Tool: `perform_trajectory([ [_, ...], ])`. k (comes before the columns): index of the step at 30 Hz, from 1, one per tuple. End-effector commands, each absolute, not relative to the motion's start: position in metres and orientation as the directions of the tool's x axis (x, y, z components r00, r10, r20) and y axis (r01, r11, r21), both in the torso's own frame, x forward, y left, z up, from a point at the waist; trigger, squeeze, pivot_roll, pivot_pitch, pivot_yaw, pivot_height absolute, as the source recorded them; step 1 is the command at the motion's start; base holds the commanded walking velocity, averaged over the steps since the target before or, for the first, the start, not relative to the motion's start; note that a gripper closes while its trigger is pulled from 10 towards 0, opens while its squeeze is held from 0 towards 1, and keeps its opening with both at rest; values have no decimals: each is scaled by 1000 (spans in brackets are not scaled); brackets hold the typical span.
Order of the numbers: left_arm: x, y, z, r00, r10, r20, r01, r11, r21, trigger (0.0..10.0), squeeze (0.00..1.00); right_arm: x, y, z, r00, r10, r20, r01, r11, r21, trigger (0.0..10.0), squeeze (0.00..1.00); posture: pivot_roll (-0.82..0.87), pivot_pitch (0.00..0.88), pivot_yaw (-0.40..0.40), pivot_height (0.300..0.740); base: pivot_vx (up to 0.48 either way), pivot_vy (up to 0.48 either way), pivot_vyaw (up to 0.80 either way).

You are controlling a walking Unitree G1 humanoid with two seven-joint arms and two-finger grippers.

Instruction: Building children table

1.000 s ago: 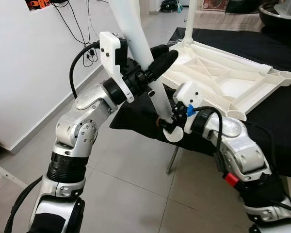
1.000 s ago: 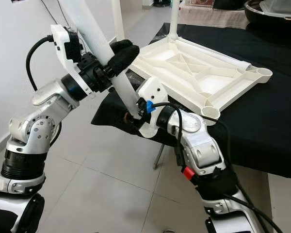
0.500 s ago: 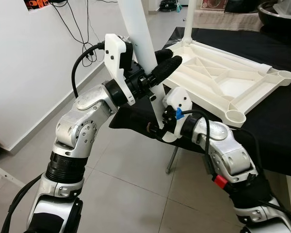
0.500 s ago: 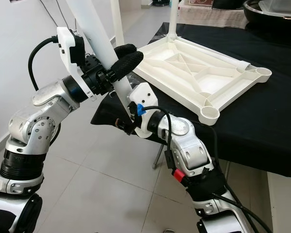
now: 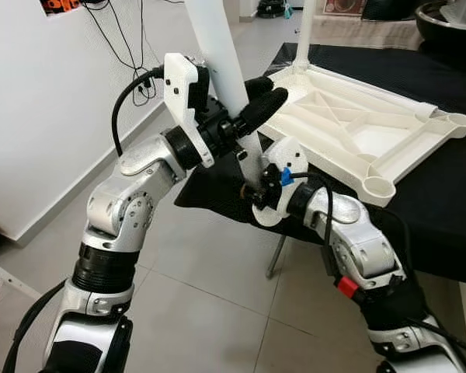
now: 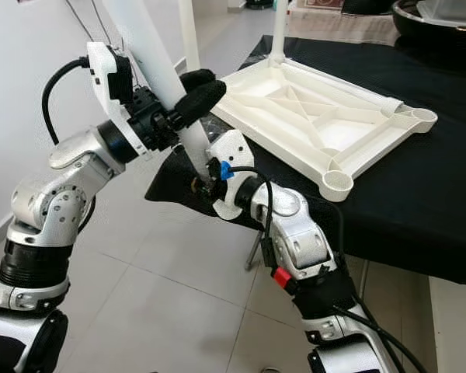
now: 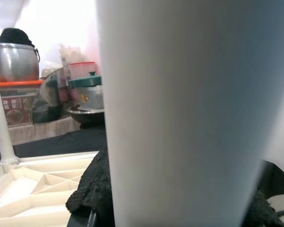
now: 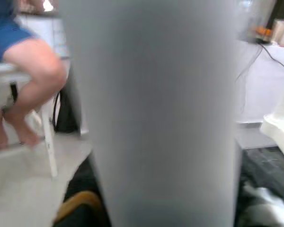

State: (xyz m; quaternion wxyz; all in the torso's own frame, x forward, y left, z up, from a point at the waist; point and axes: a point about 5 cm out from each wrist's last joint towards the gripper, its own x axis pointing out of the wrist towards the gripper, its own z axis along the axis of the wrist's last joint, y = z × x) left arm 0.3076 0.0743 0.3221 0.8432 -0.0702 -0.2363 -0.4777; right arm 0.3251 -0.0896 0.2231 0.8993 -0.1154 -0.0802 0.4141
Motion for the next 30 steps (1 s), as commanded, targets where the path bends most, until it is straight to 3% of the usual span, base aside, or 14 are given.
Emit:
perform_trajectory([
  [1,297,61,331,332,-794,509,880,455,136,0,0,322,-72,227,584,808,77,-773,582,-253,0,0,-68,82,53,740,0,0,0],
  [8,303,67,335,379,-743,552,857,507,93,0,0,323,-74,228,589,804,81,-765,586,-266,0,0,-68,82,50,740,0,0,0],
  [9,307,71,334,421,-710,565,839,541,55,6588,882,323,-75,228,594,800,82,-761,592,-267,0,0,-69,83,50,740,0,0,0],
  [11,307,71,334,421,-710,565,839,541,55,6588,882,323,-75,228,594,800,82,-761,592,-267,0,0,-69,83,50,740,0,0,0],
  [12,309,74,335,431,-695,575,835,549,38,10000,1000,324,-76,228,599,796,83,-756,597,-267,0,0,-68,83,49,740,0,0,0],
  [17,310,87,341,447,-646,619,832,555,-21,10000,1000,327,-78,230,617,782,92,-742,616,-266,0,0,-69,83,49,740,0,0,0],
  [23,308,123,351,487,-554,675,790,609,-71,10000,1000,335,-92,230,674,733,90,-693,670,-266,0,0,-71,91,51,740,0,0,0],
  [30,301,145,362,483,-492,724,775,625,-92,10000,1000,342,-106,231,733,674,94,-635,727,-261,0,0,-66,94,49,740,0,0,0],
])
